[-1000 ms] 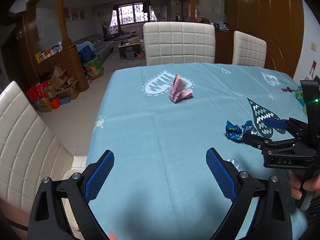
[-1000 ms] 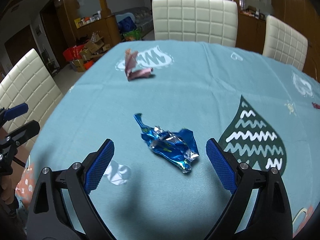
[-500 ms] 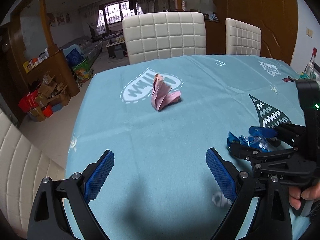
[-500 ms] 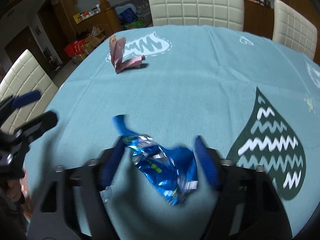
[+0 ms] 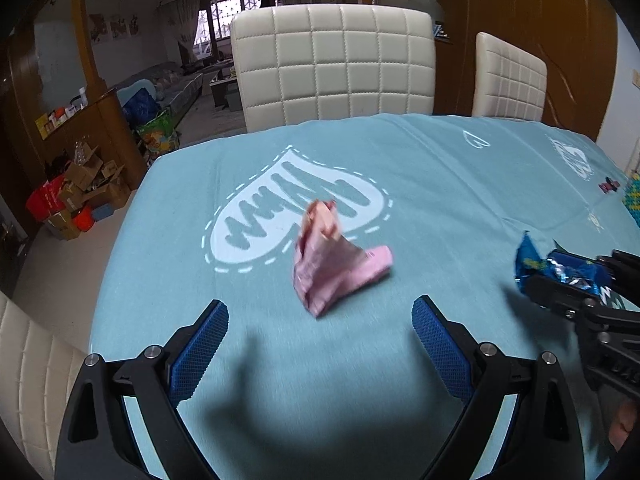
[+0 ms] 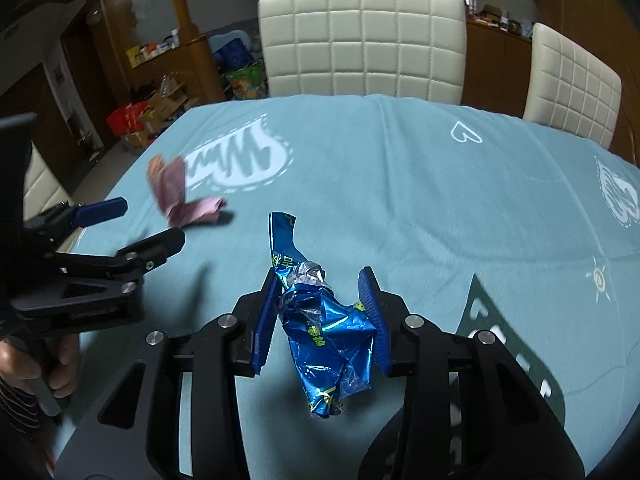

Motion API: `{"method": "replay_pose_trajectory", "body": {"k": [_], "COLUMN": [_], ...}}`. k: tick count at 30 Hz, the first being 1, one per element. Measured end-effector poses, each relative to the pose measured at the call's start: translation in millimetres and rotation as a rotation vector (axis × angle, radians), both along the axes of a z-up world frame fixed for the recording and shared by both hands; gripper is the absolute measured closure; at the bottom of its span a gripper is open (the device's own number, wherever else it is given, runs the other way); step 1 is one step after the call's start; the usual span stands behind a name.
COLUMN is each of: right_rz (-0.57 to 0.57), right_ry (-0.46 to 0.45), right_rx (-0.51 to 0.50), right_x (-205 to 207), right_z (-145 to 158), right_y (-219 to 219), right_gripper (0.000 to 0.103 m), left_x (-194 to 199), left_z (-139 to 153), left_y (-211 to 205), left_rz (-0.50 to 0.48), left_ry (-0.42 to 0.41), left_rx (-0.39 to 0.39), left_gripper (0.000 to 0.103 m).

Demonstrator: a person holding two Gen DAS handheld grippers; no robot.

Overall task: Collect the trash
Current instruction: 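Grasp the blue foil wrapper with right gripper while left grasps the pink crumpled paper, then carry the blue foil wrapper and pink paper toward the bin with both grippers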

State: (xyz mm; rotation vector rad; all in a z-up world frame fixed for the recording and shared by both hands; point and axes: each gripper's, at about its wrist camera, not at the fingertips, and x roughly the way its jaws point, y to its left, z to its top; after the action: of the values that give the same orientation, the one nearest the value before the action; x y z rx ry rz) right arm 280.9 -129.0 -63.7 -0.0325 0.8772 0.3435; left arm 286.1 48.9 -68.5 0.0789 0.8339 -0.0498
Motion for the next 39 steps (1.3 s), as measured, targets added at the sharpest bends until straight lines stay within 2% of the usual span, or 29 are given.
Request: {"method": "replay_pose_trajectory", "body": {"k": [5,9,11,12,13,14,15,16,18,19,32,39], "right_rz": [-0.008,-0.008,-0.008,-0.008,-0.008,-0.009,-0.01,-0.011,-0.012,-0.012,0.014,0.02], "right_ry": [0.008,0.013,0.017,0.018,0.018,0.018,0.017,0.018,0.016,0.014,0.004,0.002], "right_rx": [0.003,-0.002,-0.003,-0.004,-0.006,-0.008,-0.006,-0.005,-0.003,-0.004,-0.012,-0.004], "right_x": [13,15,16,15,15,15,14,14,12,10,-30,-60], "right_z": [-2,-5,-7,-7,-8,-8,-7,-7,-5,-4,6,10], "right_y": [1,2,3,3,3,3,3,3,2,2,7,7], "right_gripper": [0.06,0.06,0.06,0.06,0.06,0.06,0.06,0.06,0.06,0.06,0.06,0.06], "left_x": [20,27,30,31,32,33,34,32,28,25,-34,-73], "left_z": [3,1,-2,-4,-6,-8,-9,-9,-6,-4,25,30], "left_y": [7,5,2,1,-1,-2,-3,-3,-7,-9,-17,-18], "left_rz": [0.021,0.011,0.005,-0.004,-0.01,-0.015,-0.026,-0.038,-0.033,-0.041,-0.074,-0.087], "left_ry": [-0.04,-0.054,-0.053,-0.044,-0.034,-0.019,-0.004,-0.002,-0.008,-0.011,-0.061,-0.06], "left_rx": [-0.016,0.02,0.045,0.046,0.055,0.066,0.061,0.047,0.082,0.086,0.103,0.099], "left_gripper": [0.012,0.012,0.018,0.028,0.043,0.052,0.066,0.076,0.091,0.094,0.096,0.096]}}
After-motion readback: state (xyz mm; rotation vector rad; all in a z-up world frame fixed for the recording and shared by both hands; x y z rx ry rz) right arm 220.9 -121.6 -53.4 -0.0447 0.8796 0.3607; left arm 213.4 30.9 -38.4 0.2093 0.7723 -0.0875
